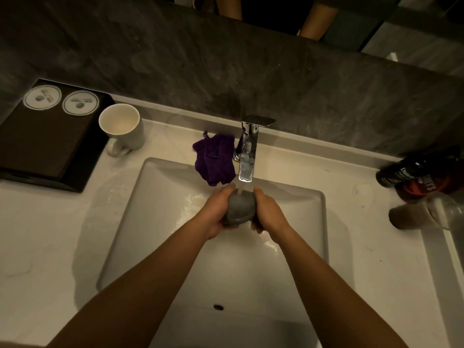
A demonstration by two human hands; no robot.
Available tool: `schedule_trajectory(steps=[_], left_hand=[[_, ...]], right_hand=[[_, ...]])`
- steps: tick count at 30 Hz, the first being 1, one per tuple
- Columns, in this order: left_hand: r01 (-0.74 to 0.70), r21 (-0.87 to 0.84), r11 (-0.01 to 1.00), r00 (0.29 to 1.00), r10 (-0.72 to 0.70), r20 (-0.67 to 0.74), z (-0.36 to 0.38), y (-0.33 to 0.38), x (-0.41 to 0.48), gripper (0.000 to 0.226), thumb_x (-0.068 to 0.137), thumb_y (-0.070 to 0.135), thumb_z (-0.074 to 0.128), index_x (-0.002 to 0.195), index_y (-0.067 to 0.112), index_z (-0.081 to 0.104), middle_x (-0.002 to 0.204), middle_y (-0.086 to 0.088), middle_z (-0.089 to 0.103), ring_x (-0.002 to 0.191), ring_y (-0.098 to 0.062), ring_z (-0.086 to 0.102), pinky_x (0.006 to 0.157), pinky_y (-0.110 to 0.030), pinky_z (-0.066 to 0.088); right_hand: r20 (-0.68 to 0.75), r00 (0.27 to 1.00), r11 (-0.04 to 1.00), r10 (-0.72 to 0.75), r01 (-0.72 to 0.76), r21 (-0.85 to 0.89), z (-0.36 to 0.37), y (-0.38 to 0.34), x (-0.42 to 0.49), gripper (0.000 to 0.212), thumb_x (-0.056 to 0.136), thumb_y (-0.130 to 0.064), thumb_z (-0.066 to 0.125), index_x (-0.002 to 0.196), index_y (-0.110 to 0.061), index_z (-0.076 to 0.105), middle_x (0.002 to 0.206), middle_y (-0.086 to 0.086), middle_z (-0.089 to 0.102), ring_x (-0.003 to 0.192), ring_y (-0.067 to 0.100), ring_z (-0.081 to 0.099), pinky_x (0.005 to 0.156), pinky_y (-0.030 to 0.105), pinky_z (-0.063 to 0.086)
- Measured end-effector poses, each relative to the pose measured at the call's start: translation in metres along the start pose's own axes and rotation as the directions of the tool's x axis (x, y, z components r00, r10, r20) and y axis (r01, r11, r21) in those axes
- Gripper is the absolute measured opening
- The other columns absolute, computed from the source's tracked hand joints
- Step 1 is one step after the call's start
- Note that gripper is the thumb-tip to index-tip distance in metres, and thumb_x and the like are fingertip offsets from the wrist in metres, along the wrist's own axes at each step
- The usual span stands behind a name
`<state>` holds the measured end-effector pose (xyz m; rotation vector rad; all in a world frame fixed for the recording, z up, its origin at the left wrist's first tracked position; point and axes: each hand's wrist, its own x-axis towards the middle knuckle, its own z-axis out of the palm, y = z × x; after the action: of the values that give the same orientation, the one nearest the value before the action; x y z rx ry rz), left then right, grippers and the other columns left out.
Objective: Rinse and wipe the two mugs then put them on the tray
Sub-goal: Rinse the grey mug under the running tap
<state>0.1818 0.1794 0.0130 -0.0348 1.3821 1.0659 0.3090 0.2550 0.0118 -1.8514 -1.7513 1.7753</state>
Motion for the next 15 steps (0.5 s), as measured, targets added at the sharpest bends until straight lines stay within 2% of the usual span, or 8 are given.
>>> schedule_trajectory(steps=[1, 2, 3, 6, 8, 10, 13, 15], left_hand=[[0.138, -0.024, 0.990, 0.990, -0.138, 0.015, 0.001, 0.004, -0.002, 0.038, 0.099, 0.053, 0.057, 0.125, 0.025, 0.060, 0.122, -0.017, 0.071, 0.107, -0.034, 0.070, 0.082, -0.043, 0.058], [0.199, -0.020, 0.980, 0.980, -0.198, 0.028, 0.002, 0.005, -0.002, 0.038, 0.099, 0.054, 0.056, 0.120, 0.024, 0.062, 0.119, -0.017, 0.073, 0.109, -0.035, 0.070, 0.088, -0.046, 0.055], [0.185, 0.000, 0.983, 0.982, -0.185, 0.031, 0.002, 0.003, -0.001, 0.038, 0.099, 0.056, 0.054, 0.118, 0.024, 0.062, 0.120, -0.017, 0.073, 0.112, -0.036, 0.069, 0.094, -0.048, 0.053], [-0.077, 0.038, 0.996, 0.996, 0.079, -0.050, 0.005, -0.011, 0.006, 0.043, 0.099, 0.059, 0.049, 0.128, 0.029, 0.060, 0.129, -0.014, 0.067, 0.113, -0.032, 0.066, 0.095, -0.047, 0.055], [-0.204, 0.044, 0.978, 0.974, 0.207, -0.091, 0.007, -0.013, 0.006, 0.034, 0.103, 0.054, 0.047, 0.126, 0.034, 0.062, 0.130, -0.011, 0.063, 0.113, -0.028, 0.063, 0.088, -0.043, 0.055], [-0.127, 0.008, 0.992, 0.983, 0.127, -0.136, 0.009, -0.007, 0.005, 0.033, 0.102, 0.053, 0.050, 0.123, 0.033, 0.064, 0.127, -0.010, 0.065, 0.110, -0.029, 0.064, 0.086, -0.041, 0.056], [0.189, -0.096, 0.977, 0.979, -0.195, -0.061, 0.010, 0.003, -0.001, 0.045, 0.095, 0.057, 0.056, 0.121, 0.023, 0.068, 0.116, -0.013, 0.075, 0.106, -0.035, 0.070, 0.082, -0.043, 0.055], [0.180, -0.089, 0.980, 0.980, -0.186, -0.067, 0.012, 0.001, 0.002, 0.046, 0.096, 0.061, 0.054, 0.120, 0.023, 0.065, 0.116, -0.012, 0.074, 0.107, -0.035, 0.070, 0.081, -0.043, 0.054]], right_hand=[[-0.051, 0.996, 0.997, -0.068, 0.067, -0.025, 0.002, 0.004, 0.002, 0.060, 0.102, -0.057, 0.028, 0.098, -0.007, 0.061, 0.069, 0.014, 0.063, 0.046, 0.019, 0.056, 0.045, 0.030, 0.044], [-0.079, 0.993, 0.996, -0.089, 0.087, -0.028, 0.003, 0.006, 0.005, 0.054, 0.101, -0.055, 0.029, 0.101, -0.010, 0.059, 0.074, 0.014, 0.064, 0.048, 0.020, 0.057, 0.046, 0.032, 0.044], [-0.082, 0.995, 0.998, -0.060, 0.059, -0.003, 0.001, 0.006, 0.006, 0.051, 0.101, -0.053, 0.030, 0.103, -0.011, 0.058, 0.075, 0.014, 0.062, 0.047, 0.020, 0.055, 0.045, 0.031, 0.041], [0.087, 0.969, 0.963, 0.232, -0.241, 0.119, -0.009, -0.003, 0.002, 0.046, 0.102, -0.043, 0.032, 0.110, -0.006, 0.058, 0.077, 0.018, 0.061, 0.044, 0.018, 0.049, 0.041, 0.022, 0.032], [0.181, 0.933, 0.932, 0.310, -0.336, 0.134, -0.011, -0.006, -0.001, 0.046, 0.101, -0.040, 0.033, 0.113, -0.004, 0.058, 0.080, 0.021, 0.063, 0.042, 0.019, 0.049, 0.039, 0.020, 0.029], [0.119, 0.961, 0.958, 0.249, -0.263, 0.118, -0.006, -0.005, -0.001, 0.048, 0.104, -0.043, 0.031, 0.112, -0.005, 0.059, 0.082, 0.022, 0.067, 0.044, 0.021, 0.054, 0.040, 0.023, 0.037], [-0.078, 0.997, 1.000, 0.026, -0.025, 0.015, 0.004, 0.005, 0.000, 0.046, 0.106, -0.045, 0.026, 0.099, -0.014, 0.059, 0.087, 0.020, 0.070, 0.051, 0.025, 0.063, 0.044, 0.029, 0.048], [-0.137, 0.990, 1.000, 0.014, -0.017, -0.018, 0.006, 0.006, 0.002, 0.045, 0.105, -0.045, 0.025, 0.093, -0.017, 0.058, 0.086, 0.020, 0.066, 0.055, 0.025, 0.060, 0.046, 0.029, 0.047]])
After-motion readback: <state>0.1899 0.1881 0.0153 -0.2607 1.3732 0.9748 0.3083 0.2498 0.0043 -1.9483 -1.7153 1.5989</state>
